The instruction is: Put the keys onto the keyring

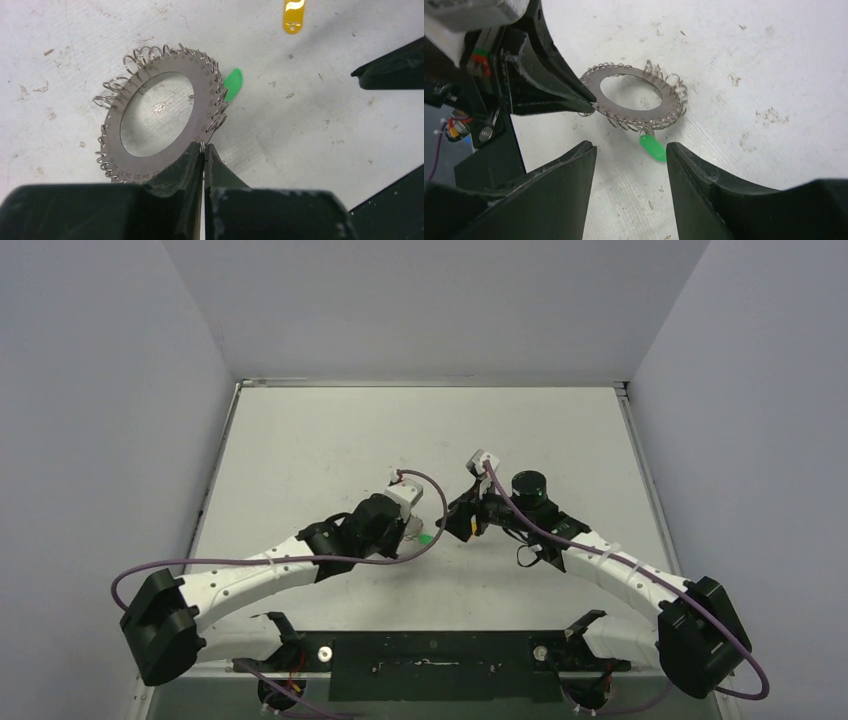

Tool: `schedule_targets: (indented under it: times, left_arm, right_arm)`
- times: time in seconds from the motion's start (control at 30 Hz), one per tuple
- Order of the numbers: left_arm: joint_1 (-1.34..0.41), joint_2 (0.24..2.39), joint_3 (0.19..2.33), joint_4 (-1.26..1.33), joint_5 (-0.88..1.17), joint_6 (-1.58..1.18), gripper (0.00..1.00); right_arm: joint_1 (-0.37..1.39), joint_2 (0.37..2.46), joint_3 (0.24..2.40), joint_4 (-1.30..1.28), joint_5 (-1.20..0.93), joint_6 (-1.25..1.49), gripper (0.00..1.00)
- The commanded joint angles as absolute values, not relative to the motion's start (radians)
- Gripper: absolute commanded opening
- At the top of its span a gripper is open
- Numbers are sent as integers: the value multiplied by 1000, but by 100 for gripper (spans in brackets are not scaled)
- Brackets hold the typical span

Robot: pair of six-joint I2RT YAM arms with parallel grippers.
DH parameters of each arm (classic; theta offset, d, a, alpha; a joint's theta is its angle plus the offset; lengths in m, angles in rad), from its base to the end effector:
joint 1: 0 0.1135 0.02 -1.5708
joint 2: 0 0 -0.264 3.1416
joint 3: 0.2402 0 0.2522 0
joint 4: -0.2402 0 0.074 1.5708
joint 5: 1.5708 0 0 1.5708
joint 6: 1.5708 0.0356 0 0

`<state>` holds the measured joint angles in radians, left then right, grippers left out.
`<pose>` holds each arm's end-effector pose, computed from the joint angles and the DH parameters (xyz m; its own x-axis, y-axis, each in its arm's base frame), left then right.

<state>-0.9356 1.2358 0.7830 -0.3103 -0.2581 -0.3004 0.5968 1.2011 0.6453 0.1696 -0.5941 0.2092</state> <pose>0.1604 -0.2024 0.2347 -0.5896 0.3178 -0.7425 0.5176 0.8544 -0.0453 0.2040 0.1627 0.2424 -0.4906 -0.1252 -0.8624 -0.8104 0.4294 0.3986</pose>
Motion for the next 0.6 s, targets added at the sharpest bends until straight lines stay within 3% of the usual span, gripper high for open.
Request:
schedule_targets:
  times: [0.0, 0.33, 0.57]
  left_arm:
    - [-943, 1086, 739, -241, -170, -170, 0]
    - [-945, 771, 501, 72, 131, 64, 0]
    - [-947, 712, 482, 148, 191, 96, 0]
  right_arm:
    - [602, 1126, 586, 424, -769, 79, 55]
    - [712, 1097, 637, 352, -903, -151, 58]
    - [815, 1116, 674, 261, -884, -291, 56]
